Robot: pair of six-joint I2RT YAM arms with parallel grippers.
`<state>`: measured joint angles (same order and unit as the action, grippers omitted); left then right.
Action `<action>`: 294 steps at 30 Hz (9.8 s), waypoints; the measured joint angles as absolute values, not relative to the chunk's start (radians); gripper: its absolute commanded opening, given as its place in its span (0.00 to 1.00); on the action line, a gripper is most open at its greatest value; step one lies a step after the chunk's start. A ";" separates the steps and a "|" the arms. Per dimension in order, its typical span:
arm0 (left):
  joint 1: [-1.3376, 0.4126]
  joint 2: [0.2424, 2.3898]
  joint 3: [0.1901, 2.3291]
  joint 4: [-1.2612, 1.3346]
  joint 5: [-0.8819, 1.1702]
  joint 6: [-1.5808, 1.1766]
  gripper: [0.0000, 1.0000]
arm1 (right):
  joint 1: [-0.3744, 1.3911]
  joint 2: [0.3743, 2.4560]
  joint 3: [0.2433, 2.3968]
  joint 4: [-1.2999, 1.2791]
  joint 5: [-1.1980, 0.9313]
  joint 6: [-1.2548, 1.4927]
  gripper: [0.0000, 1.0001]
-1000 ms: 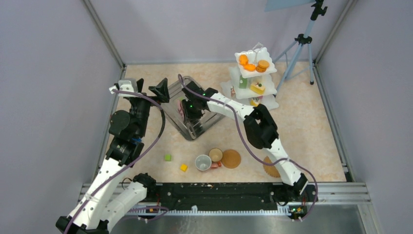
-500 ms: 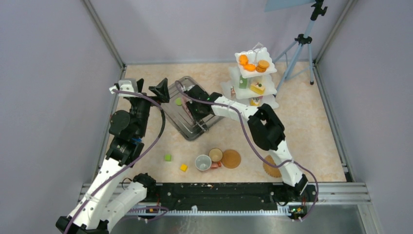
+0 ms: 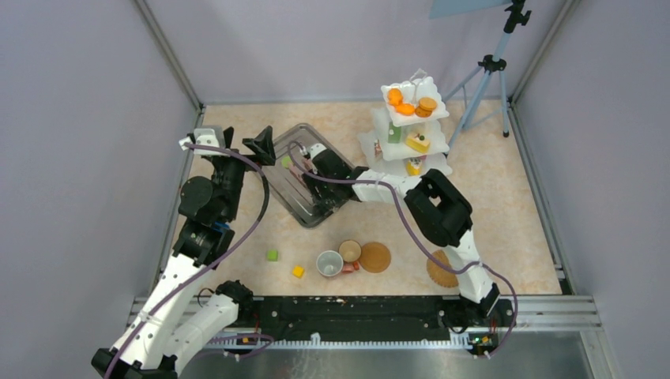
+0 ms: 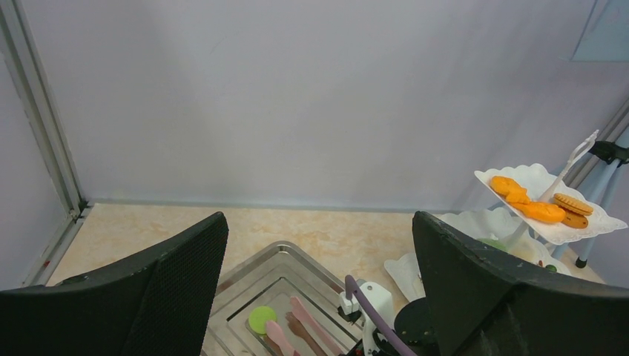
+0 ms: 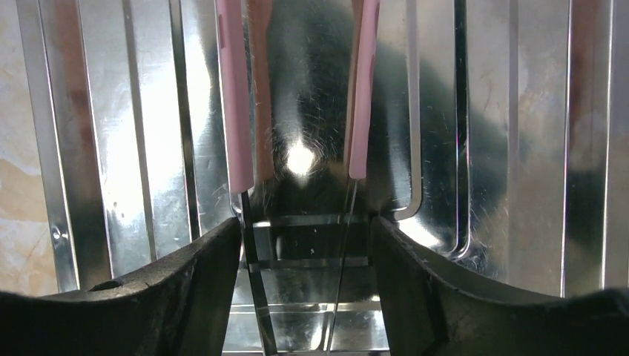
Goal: Serve the afternoon tea
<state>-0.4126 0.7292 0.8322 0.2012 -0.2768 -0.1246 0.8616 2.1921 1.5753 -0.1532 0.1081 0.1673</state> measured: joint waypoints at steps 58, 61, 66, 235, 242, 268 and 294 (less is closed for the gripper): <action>-0.407 0.740 0.832 0.201 -0.258 -0.129 0.99 | 0.910 2.092 1.485 -0.040 0.104 0.017 0.34; -0.407 0.740 0.832 0.201 -0.258 -0.129 0.99 | 0.910 2.120 1.502 -0.042 0.104 0.013 0.34; -0.407 0.740 0.832 0.201 -0.258 -0.129 0.99 | 0.910 2.146 1.513 -0.038 0.100 -0.011 0.34; -0.406 0.692 0.832 0.208 -0.325 -0.121 0.99 | 0.592 1.327 1.475 -0.666 0.410 0.183 0.42; -0.406 0.692 0.832 0.208 -0.321 -0.121 0.99 | 0.592 1.328 1.475 -0.665 0.410 0.182 0.43; -0.406 0.692 0.832 0.208 -0.318 -0.121 0.99 | 0.592 1.330 1.475 -0.653 0.410 0.170 0.47; -0.406 0.692 0.832 0.208 -0.318 -0.121 0.99 | 0.379 1.208 1.367 -0.537 0.111 0.470 0.47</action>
<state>-0.4065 0.6918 0.8322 0.2081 -0.3183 -0.1211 0.3786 1.2076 1.3666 -0.5369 0.1112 0.4702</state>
